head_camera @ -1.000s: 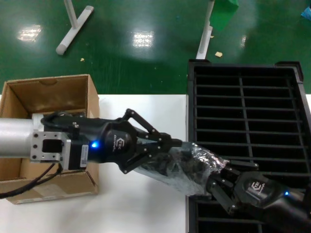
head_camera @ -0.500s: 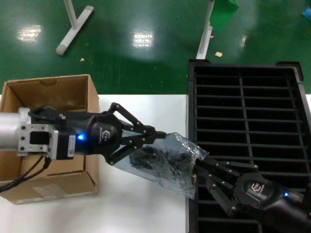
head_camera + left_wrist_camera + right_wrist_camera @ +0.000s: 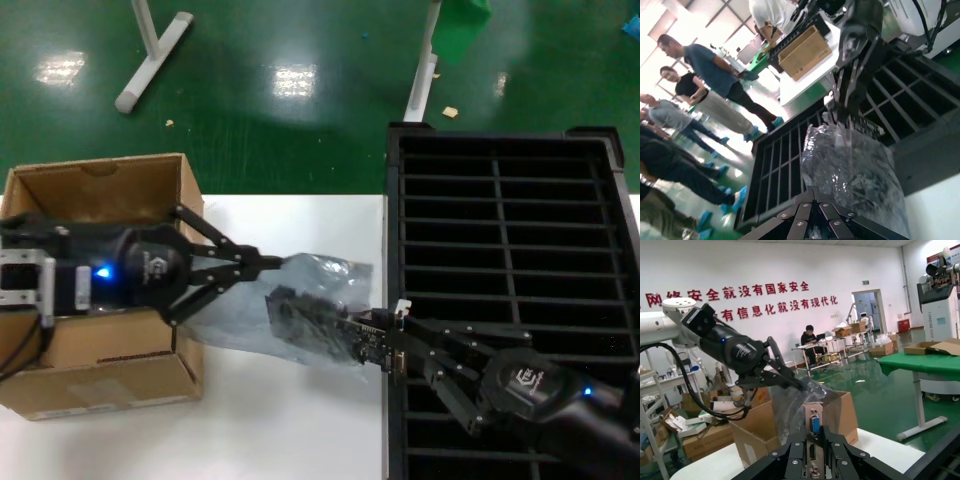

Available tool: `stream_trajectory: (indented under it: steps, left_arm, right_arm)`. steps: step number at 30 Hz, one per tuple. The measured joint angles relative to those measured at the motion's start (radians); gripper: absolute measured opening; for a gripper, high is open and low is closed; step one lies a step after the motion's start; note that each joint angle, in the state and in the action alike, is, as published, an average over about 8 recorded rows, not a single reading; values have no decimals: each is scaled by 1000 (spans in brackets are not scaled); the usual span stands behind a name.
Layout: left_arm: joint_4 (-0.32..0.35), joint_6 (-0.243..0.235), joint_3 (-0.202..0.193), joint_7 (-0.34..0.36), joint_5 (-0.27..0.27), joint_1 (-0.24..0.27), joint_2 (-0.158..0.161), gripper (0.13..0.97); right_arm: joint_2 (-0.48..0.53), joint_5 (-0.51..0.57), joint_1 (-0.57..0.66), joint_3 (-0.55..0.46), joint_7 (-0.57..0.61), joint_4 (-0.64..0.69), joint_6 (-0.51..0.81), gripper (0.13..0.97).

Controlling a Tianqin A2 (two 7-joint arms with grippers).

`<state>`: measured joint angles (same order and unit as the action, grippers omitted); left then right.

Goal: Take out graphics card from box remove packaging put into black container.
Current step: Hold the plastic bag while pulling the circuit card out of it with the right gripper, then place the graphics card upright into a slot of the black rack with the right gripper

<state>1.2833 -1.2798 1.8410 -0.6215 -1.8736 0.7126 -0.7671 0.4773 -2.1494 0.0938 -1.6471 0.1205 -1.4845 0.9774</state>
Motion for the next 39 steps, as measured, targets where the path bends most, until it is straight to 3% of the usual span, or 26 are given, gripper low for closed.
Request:
stream_trajectory:
  steps: [13, 23, 33, 39]
  left_arm:
    - [-149, -60, -73, -109, -55, 1, -34, 142]
    - [-294, -146, -93, -224, -89, 11, -3, 142]
    - [-505, -243, -70, -350, -86, 88, 54, 142]
    - [-630, -278, -4, -423, -126, 153, 73, 142]
  right_arm:
    - [78, 34, -10, 22, -60, -104, -61, 197]
    - [284, 87, -61, 108, -172, -262, -117, 197]
    - [502, 169, -139, 221, -348, -445, -189, 197]
    - [634, 231, -181, 315, -416, -535, -158, 197]
